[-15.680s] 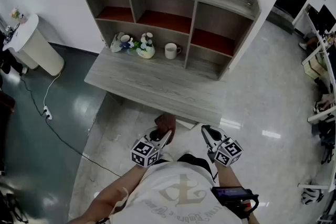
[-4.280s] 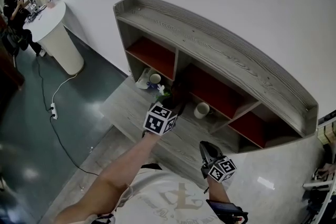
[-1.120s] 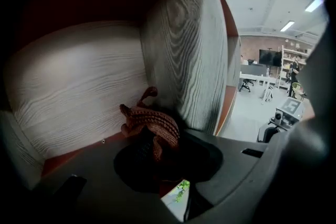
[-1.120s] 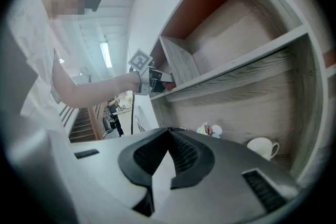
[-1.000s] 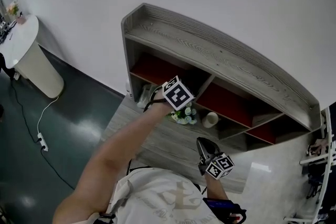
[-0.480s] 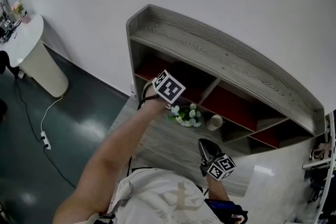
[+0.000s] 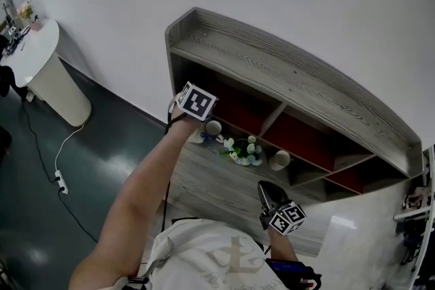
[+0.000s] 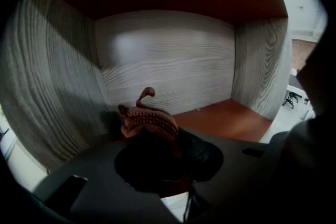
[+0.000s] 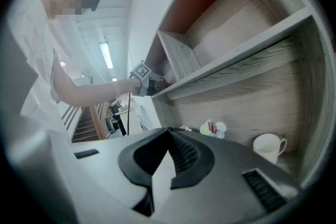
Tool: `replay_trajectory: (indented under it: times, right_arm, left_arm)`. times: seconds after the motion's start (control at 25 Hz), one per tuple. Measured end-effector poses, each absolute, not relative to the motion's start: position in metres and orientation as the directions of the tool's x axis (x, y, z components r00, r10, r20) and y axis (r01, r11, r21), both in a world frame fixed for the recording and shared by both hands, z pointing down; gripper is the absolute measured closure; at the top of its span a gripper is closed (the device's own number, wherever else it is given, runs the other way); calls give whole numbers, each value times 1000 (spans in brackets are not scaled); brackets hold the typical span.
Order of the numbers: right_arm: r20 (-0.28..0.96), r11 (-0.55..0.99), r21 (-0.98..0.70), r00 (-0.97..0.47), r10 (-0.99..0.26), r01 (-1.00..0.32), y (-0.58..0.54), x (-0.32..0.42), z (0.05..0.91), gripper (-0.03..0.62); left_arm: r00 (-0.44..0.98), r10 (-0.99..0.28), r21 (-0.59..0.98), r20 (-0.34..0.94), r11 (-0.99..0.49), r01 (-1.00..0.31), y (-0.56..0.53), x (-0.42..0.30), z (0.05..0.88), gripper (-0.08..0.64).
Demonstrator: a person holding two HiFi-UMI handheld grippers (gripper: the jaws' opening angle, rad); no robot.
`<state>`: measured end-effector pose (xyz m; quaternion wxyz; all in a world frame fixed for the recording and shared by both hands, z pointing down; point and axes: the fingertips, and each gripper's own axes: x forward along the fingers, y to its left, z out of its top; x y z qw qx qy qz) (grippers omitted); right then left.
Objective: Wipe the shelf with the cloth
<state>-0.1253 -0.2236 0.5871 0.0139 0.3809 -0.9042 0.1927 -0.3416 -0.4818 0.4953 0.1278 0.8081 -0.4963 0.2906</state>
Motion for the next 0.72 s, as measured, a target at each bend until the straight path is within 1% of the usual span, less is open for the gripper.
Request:
replay_trajectory:
  times: [0.16,0.28,0.44,0.6,0.72]
  right_arm:
    - [169,635,-345,-712,-682,-691,-220,-125,590,588]
    - [165,637,-347,-713,-681,-689,-218,-127,591,588]
    - [160,636,-350,-713,-683,-688,-215,-125,592,588]
    - [159,632,-357,-711,-685,-688,-211,-122,596,588]
    - [159,634,-360,-715,-681,-684,-207,-123,596,588]
  left_arm:
    - [289,-749,-68,596,-406,-912,-483,-363,496,465]
    - [232,-775,-58,588,-326,-944,-479,-382,493,465]
    - [249,-810,5,532,-291,-957,-472,-386,491,465]
    - [249,-834,12,493,-280,-960,-457,-391,489,465]
    - [255,-868,12,427,-277,-961,-445,-395,487,465]
